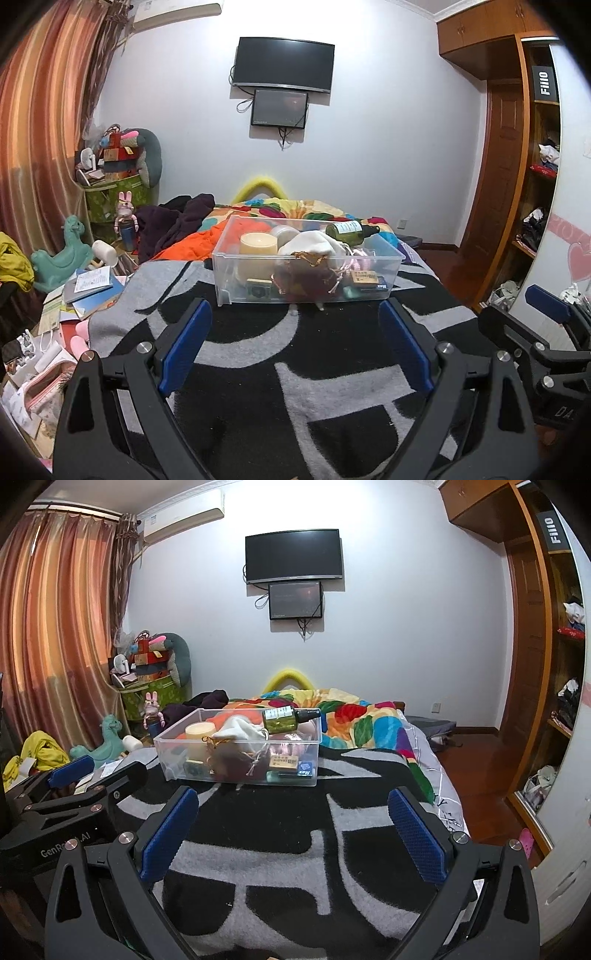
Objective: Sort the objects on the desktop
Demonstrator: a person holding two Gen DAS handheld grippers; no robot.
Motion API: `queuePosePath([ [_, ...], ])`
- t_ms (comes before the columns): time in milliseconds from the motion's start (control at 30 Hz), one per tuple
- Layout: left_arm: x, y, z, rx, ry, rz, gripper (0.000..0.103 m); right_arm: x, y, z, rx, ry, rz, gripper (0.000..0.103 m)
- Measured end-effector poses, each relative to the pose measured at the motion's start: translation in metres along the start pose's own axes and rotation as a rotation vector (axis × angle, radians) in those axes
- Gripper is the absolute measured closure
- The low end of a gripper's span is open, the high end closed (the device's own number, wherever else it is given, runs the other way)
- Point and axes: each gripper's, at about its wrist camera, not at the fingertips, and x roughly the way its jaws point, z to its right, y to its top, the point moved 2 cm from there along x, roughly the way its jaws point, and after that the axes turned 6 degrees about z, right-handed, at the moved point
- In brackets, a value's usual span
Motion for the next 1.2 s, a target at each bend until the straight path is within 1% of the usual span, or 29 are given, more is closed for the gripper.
queuePosePath([
  [100, 0.0005, -0.0007, -0.0022, -0.014, 0.014, 0.002, 0.011, 0.0015, -0.0017, 0.0010, 0.000, 0.000, -0.006, 0.001],
  [333, 0.0029, -0.0025, 0.0002, -0.003, 0.010, -0.006, 0.011, 0.0029, -0.0028, 0.0030, 0.014, 0.015, -0.010, 0.001],
  [533, 0.0075, -0.0060, 0.0031, 0.010, -0.004, -0.031, 0.011, 0.0015, -0.0028, 0.0044, 0.023, 0.019, -0.008, 0.001],
  [667, 0.0064, -0.0071, 0.0039, 0.020, 0.005, -0.023, 0.010, 0.0023, -0.0032, 0.0043, 0.026, 0.021, -0.012, 0.001],
  [933, 0.0046, -0.0075, 0.0037, 0.016, 0.001, -0.009, 0.010, 0.0039, -0.0050, 0.0037, 0.030, 0.021, -0.017, 0.001],
  [1033, 0.0037, -0.0069, 0.0042, 0.017, -0.012, -0.005, 0.010, 0.0049, -0.0056, 0.0038, 0.033, 0.026, -0.020, 0.001],
  [1200, 0.0024, -0.0061, 0.0029, 0.013, -0.005, 0.008, 0.010, 0.0053, -0.0061, 0.0031, 0.031, 0.026, -0.020, 0.001],
])
